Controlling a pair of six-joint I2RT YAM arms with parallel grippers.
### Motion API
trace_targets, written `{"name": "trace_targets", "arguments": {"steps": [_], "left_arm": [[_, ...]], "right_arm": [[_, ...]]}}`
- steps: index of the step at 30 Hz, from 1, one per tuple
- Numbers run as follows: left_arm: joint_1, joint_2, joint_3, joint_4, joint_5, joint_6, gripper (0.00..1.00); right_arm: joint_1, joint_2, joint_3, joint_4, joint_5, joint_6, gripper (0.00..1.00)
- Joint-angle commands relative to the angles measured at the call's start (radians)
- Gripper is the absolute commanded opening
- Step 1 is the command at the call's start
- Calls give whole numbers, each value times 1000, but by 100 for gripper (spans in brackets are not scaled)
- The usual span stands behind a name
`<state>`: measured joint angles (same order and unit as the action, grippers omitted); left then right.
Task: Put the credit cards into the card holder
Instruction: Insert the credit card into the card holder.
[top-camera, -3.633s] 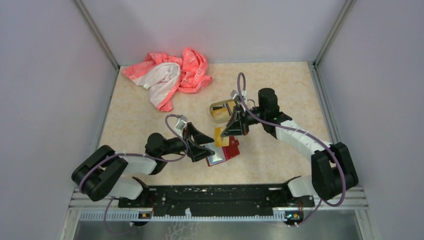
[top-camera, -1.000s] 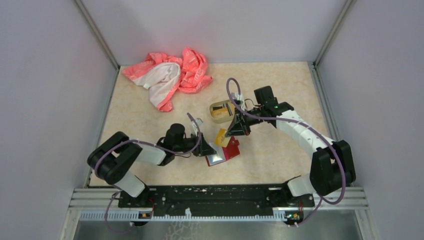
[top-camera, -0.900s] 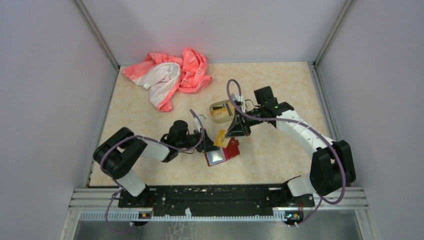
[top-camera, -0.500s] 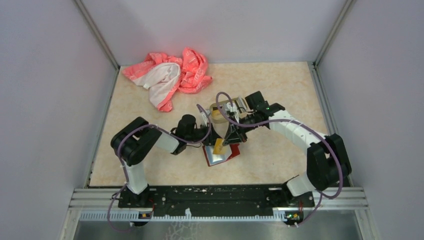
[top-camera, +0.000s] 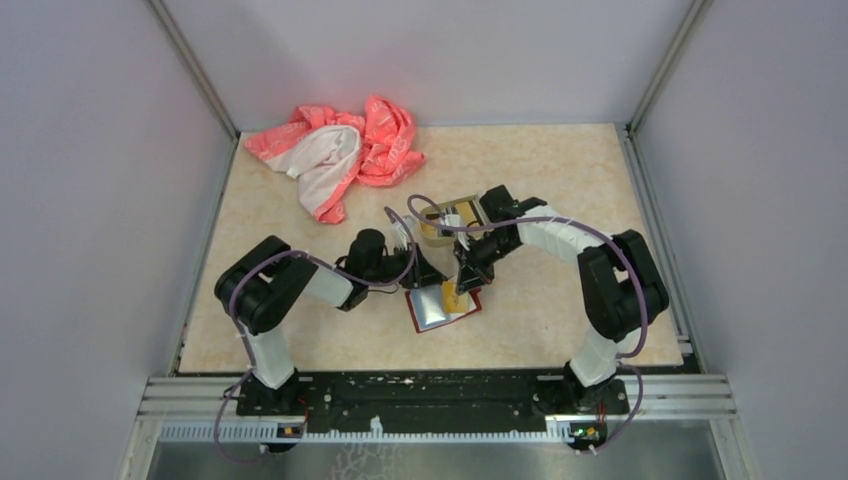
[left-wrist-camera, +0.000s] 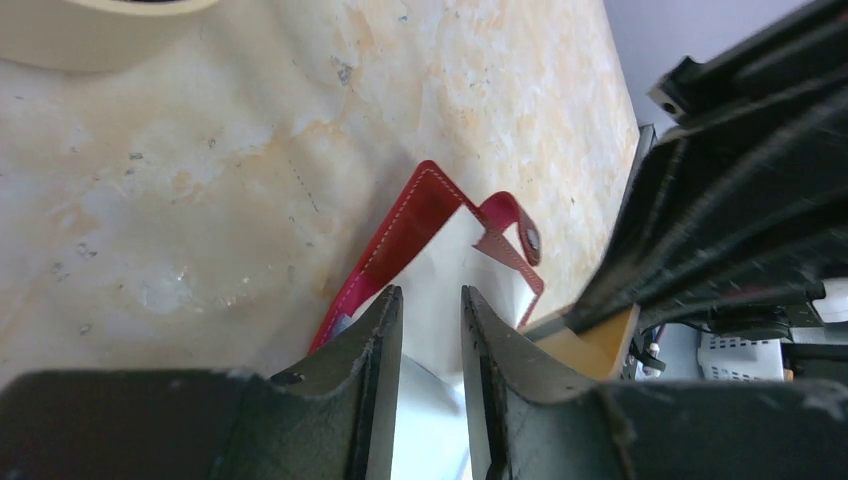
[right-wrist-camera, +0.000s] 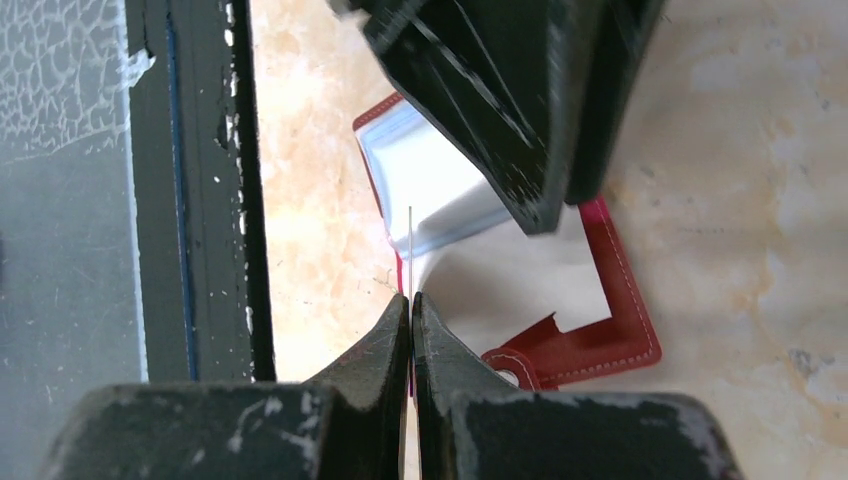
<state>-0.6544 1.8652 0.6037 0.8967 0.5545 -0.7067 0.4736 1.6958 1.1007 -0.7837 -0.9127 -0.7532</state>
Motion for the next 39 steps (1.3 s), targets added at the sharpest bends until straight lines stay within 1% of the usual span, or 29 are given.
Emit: {"name": "trace_targets", "arguments": {"steps": [1,5,9,12,15,20,25,28,30,32,34,36,39], "left_arm": [[5,-108,-55,-6,-59,30,34],[2,-173,-124,-28,-85,28,35],[-35,-247,-179,-53,-120,23,35],[-86,-304,-169,-136,-190,13,36],[-128,-321,-148,-198,-258,10,36],[-136,-273,-123,-292,-337,18,28],[-136,-240,-142,-336,-382,22,19],[-136,-239,-160,-359,-414,22,16],[-136,-240,-169,-371,-425,22,16],[-136,-250,-182,-346,-411,25,17],[-136,-279,-195,-314,-370,30,22],[-137,-339,-207,-296,-345,38,28],[-136,-445,-211,-337,-354,93,39]], "right_arm": [[-36,2,37,25,12,48,0],[-58,14,40,27,-7,71,0],[-71,50,49,24,-37,114,0],[-75,74,55,26,-61,147,0],[-81,91,56,31,-85,175,0],[-101,117,60,23,-114,202,0],[-108,135,61,35,-118,230,0],[-112,131,54,59,-100,260,0],[-114,124,51,69,-97,271,0],[-117,111,50,69,-109,269,0],[-122,97,51,64,-131,259,0],[-125,80,51,61,-149,252,0],[-131,59,45,71,-148,253,0]]}}
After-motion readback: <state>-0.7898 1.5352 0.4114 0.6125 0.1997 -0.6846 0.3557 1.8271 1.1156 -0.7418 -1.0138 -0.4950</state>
